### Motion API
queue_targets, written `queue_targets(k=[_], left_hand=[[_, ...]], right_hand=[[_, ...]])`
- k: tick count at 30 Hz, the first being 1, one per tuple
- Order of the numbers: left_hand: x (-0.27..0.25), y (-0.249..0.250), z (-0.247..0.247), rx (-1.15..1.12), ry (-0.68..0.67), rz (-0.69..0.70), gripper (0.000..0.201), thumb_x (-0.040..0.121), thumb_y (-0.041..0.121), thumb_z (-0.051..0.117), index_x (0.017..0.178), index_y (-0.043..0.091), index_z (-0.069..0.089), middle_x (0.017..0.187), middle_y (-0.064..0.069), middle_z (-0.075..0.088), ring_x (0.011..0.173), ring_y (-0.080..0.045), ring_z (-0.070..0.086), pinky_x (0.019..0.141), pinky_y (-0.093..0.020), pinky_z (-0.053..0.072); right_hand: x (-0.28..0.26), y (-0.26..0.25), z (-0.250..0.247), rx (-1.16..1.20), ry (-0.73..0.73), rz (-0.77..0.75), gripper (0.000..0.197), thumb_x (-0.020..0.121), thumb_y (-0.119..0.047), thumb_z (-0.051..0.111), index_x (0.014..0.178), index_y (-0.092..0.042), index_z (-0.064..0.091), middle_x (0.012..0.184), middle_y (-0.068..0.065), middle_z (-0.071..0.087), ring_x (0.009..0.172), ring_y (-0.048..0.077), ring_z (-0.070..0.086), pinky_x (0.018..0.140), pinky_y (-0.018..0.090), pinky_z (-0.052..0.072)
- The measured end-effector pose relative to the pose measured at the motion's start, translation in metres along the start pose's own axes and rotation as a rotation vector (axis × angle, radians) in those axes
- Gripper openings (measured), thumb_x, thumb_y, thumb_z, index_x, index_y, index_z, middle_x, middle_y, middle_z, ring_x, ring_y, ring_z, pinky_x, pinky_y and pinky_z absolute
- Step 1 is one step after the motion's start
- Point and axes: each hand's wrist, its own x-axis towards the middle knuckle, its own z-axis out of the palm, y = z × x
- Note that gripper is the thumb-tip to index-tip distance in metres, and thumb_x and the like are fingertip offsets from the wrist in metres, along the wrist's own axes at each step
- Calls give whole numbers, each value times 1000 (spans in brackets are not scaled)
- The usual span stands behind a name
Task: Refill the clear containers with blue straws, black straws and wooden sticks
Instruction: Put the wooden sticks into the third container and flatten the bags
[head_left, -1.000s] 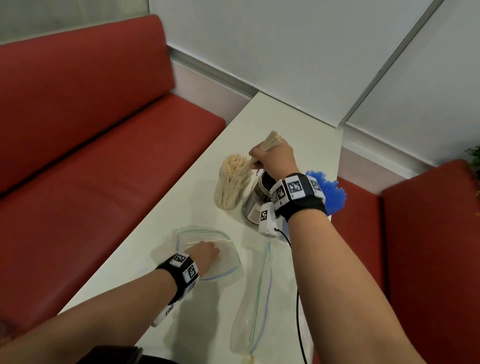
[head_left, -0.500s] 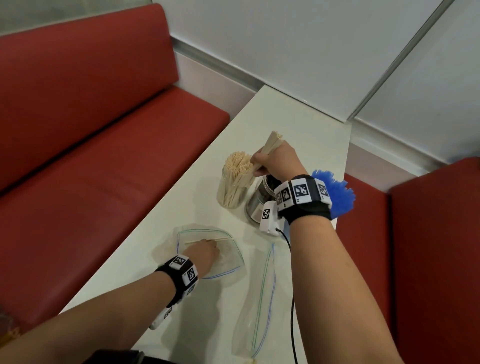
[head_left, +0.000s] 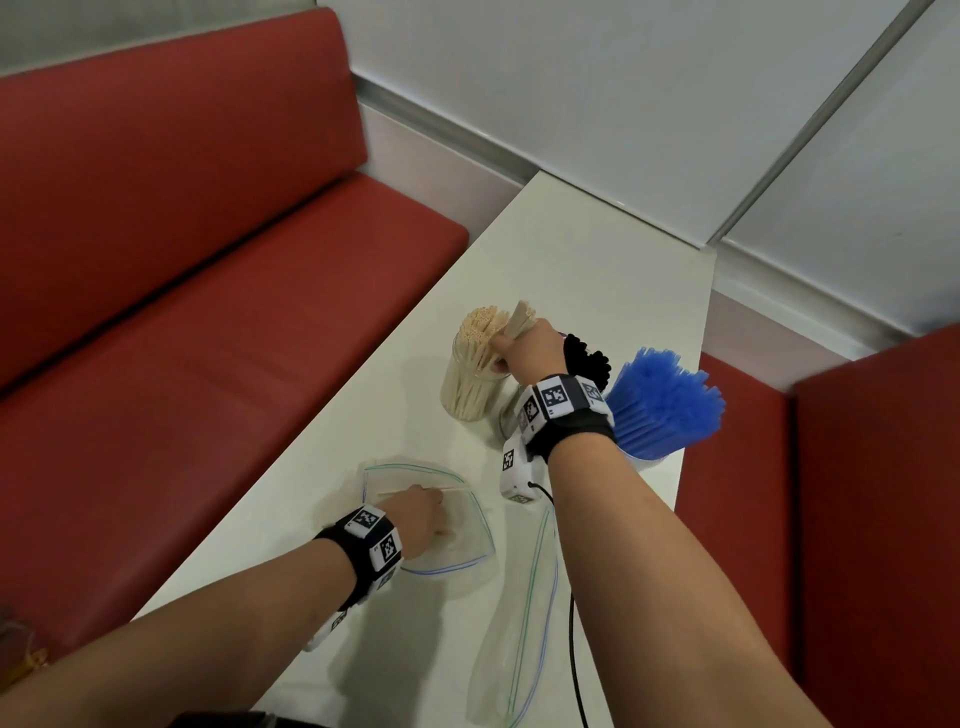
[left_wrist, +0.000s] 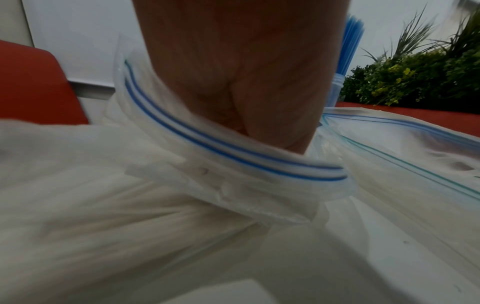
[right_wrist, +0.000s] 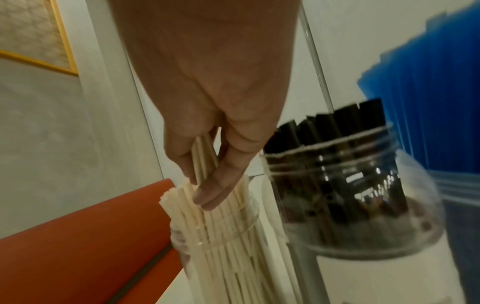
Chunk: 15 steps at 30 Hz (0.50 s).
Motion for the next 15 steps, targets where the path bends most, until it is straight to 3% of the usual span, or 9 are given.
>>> queue_targets(k=[2,3,7,9,11,12,14,15], left_hand=[[-1,-1,-1,1,-6,3,28,95,17,48,118,3,58,130,-14,51,114,-33,54,97,-44,46],[-2,0,-2,20,-11,12,28,94,18,50,118,4,58,130,-13,50,115,-32,52,97,-43,46],[-6,4,3,127,28,45,33,97,19,47,127,7,51,135,-11,47,121,-30,47,103,-40,39],[-9,9,6,161,58,2,34,99,15,42,132,7,48,139,-10,45,125,-30,44,102,-41,40],[-14,12,3,176,72,-22,34,101,14,40,133,7,48,139,-9,45,127,-30,44,103,-41,39],[-15,13,1,175,76,-27,33,101,13,40,133,8,49,139,-9,46,127,-29,45,103,-41,38],[-16,14,-5,168,55,-39,32,101,12,38,129,8,53,135,-9,52,124,-30,49,103,-40,38],[-15,13,-8,168,34,-53,32,101,11,37,127,7,55,133,-10,55,122,-31,53,102,-39,40]], right_hand=[[-2,1,1,21,18,6,18,94,-17,66,93,0,69,82,14,72,58,19,67,52,23,52],[-2,-1,0,37,40,-11,15,93,-20,68,91,-5,67,82,10,69,60,18,65,54,25,52],[-1,-10,0,-6,318,-193,34,93,-31,63,122,-14,63,113,9,61,95,22,58,75,34,45],[-1,-13,9,-103,416,-339,45,99,-30,53,141,-15,52,137,12,52,123,27,50,94,39,44],[-3,-8,24,-373,308,-435,57,105,-31,44,157,-11,32,160,15,32,149,32,27,119,45,28],[-5,-1,34,-532,196,-427,63,107,-35,40,161,-9,19,167,15,18,155,33,12,124,48,15],[-10,16,51,-732,-5,-331,73,108,-42,36,162,-7,1,171,12,-2,157,32,-7,126,50,-1],[-10,21,55,-744,-49,-302,75,108,-43,36,162,-7,-2,171,12,-4,157,32,-10,126,50,-4]])
